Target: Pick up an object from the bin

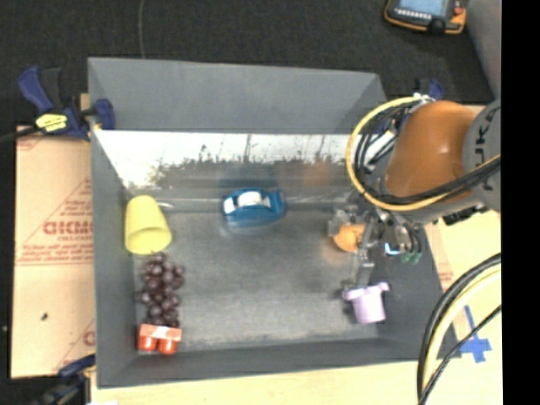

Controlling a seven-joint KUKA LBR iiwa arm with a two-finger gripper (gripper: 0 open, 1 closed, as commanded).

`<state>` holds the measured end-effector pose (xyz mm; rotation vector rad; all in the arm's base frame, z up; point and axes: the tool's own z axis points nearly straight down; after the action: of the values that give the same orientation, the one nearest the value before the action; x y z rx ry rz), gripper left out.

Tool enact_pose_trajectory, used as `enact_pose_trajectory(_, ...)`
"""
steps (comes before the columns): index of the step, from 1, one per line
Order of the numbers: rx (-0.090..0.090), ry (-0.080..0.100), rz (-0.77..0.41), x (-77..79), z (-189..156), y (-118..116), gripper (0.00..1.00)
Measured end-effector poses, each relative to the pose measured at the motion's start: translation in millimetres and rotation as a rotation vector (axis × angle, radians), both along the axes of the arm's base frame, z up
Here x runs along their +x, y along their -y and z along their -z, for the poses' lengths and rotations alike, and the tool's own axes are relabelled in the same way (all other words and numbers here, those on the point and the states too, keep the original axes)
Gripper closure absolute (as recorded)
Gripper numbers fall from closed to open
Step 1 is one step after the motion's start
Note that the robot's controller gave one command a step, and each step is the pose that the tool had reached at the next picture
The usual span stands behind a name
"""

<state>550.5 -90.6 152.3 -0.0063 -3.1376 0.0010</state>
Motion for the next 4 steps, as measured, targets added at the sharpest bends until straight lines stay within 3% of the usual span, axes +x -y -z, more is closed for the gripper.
enact_pose_trajectory(1, -0.001, 0.008, -0.005, 1.7, -4.8, -0.5, 0.00)
enact_pose_trajectory(2, -0.002, 0.010, -0.111, 53.6, 81.7, 52.6, 0.00)
enact_pose_trajectory(3, -0.005, 0.022, -0.351, 53.4, 28.3, 53.3, 0.00)
enact_pose_trajectory(4, -0.004, 0.015, -0.523, 79.4, 51.2, 71.1, 0.00)
